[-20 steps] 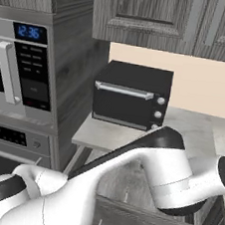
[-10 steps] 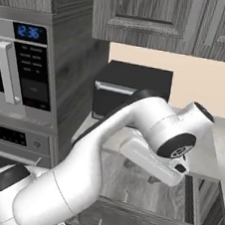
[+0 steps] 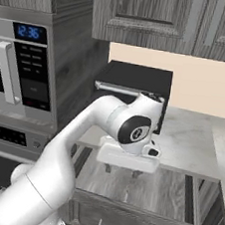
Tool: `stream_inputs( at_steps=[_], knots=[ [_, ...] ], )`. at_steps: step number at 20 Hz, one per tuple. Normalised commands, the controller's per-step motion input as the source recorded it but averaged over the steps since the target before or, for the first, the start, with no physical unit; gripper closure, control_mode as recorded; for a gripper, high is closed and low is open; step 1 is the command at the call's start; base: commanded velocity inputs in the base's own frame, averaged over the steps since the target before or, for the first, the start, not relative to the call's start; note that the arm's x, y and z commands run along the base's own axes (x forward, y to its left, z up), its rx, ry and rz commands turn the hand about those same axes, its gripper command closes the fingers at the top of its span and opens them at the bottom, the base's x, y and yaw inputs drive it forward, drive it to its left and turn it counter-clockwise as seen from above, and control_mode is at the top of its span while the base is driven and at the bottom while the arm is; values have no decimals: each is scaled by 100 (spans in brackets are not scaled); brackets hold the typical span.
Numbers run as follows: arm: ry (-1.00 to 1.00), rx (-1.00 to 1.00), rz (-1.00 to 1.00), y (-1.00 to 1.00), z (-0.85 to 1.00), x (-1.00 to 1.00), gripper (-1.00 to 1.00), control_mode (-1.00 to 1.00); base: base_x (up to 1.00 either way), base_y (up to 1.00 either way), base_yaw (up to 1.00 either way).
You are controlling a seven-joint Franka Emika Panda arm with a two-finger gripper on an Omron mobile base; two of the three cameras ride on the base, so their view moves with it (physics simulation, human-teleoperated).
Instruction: Take the pizza cutter from the drawer on the right and place it on the dining counter for cutting.
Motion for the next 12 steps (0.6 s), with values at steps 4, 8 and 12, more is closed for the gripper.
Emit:
stream_inputs(
  at_steps=[4,8,12],
  knots=[
    [0,-10,-31,1,0,40,-100,-100,0,0,0],
    [3,-5,-30,0,0,47,-100,-100,0,0,0],
    [10,-14,-18,0,-8,25,-100,-100,0,0,0]
  ],
)
